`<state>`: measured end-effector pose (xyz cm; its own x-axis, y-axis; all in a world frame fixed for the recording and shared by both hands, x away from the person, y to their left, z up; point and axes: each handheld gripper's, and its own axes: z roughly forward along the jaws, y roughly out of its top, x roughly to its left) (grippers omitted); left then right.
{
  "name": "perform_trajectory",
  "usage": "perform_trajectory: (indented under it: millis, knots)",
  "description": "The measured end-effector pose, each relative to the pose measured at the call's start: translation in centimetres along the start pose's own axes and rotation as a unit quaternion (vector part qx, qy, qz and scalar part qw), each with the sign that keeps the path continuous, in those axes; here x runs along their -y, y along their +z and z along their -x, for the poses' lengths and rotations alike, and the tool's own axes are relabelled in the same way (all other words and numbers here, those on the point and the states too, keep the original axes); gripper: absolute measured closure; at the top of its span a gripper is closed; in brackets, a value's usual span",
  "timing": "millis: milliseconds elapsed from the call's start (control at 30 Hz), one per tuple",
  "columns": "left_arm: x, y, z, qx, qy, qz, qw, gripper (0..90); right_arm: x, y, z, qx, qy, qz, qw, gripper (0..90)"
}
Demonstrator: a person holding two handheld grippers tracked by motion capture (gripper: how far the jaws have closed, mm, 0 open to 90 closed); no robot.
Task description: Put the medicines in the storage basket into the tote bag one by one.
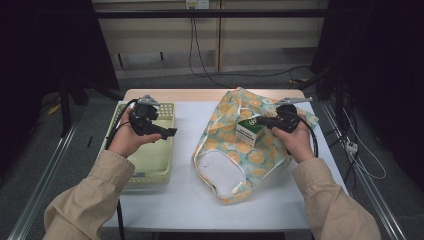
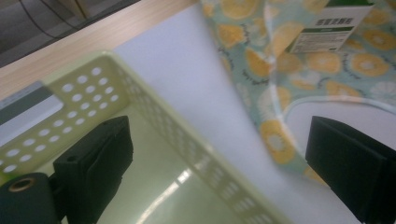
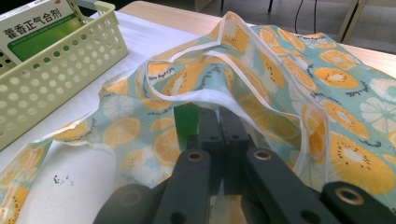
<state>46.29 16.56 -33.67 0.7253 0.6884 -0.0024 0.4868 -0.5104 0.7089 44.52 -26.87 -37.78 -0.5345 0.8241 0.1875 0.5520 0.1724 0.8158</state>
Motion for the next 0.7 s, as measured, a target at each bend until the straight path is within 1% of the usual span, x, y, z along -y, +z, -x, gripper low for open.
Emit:
perform_trajectory:
  millis: [33, 67, 100, 133, 200, 233, 267, 300, 367, 400, 500, 567, 633, 700]
  knots:
    - [0.2, 0.0, -0.4, 0.005, -0.001, 0.0, 1.0, 7.9, 0.0, 0.0, 0.0, -0.001, 0.0, 0.0, 1.0, 90.0]
    - [0.3, -0.1, -0.8, 0.004, -0.003, 0.0, 1.0, 8.2, 0.0, 0.0, 0.0, -0.001, 0.0, -0.001, 1.0, 90.0]
    - [0.5, -0.1, -1.1, 0.001, -0.009, 0.002, 1.0, 8.6, 0.0, 0.0, 0.0, -0.001, 0.0, -0.001, 1.0, 90.0]
    - [0.6, -0.2, -1.4, -0.002, -0.008, -0.001, 1.0, 8.8, 0.0, 0.0, 0.0, -0.001, 0.0, -0.001, 1.0, 90.0]
    - [0.9, -0.2, -1.9, -0.008, -0.017, -0.003, 0.9998, 8.8, 0.0, -0.1, 0.1, -0.001, 0.0, -0.001, 1.0, 90.0]
    - [1.0, -0.3, -2.1, -0.012, -0.013, -0.008, 0.9998, 8.8, 0.0, -0.1, 0.1, -0.001, 0.0, -0.001, 1.0, 90.0]
    - [1.1, -0.3, -2.2, -0.017, -0.014, -0.01, 0.9997, 8.8, 0.0, -0.1, 0.1, -0.002, 0.001, -0.001, 1.0, 90.0]
    - [1.2, -0.4, -2.4, -0.017, -0.008, -0.017, 0.9997, 8.9, 0.0, -0.1, 0.2, -0.002, 0.001, -0.001, 1.0, 90.0]
    - [1.4, -0.7, -2.8, -0.023, -0.013, -0.018, 0.9995, 9.0, 0.0, -0.2, 0.2, -0.001, 0.002, 0.001, 1.0, 90.0]
    - [1.4, -0.8, -2.9, -0.021, -0.014, -0.019, 0.9995, 9.1, 0.0, -0.2, 0.2, -0.001, 0.002, 0.0, 1.0, 90.0]
    - [1.7, -1.2, -3.3, -0.03, -0.014, -0.02, 0.9993, 9.3, 0.1, -0.2, 0.3, -0.001, 0.002, 0.0, 1.0, 90.0]
    - [1.8, -1.3, -3.7, -0.032, -0.016, -0.024, 0.9991, 9.5, 0.1, -0.2, 0.3, -0.001, 0.002, 0.0, 1.0, 90.0]
    - [2.1, -1.5, -4.0, -0.038, -0.017, -0.029, 0.9987, 9.7, 0.1, -0.2, 0.2, -0.001, 0.002, -0.001, 1.0, 90.0]
    - [2.3, -1.6, -4.5, -0.049, -0.014, -0.036, 0.9981, 10.0, 0.0, -0.2, 0.2, -0.001, 0.0, 0.0, 1.0, 90.0]
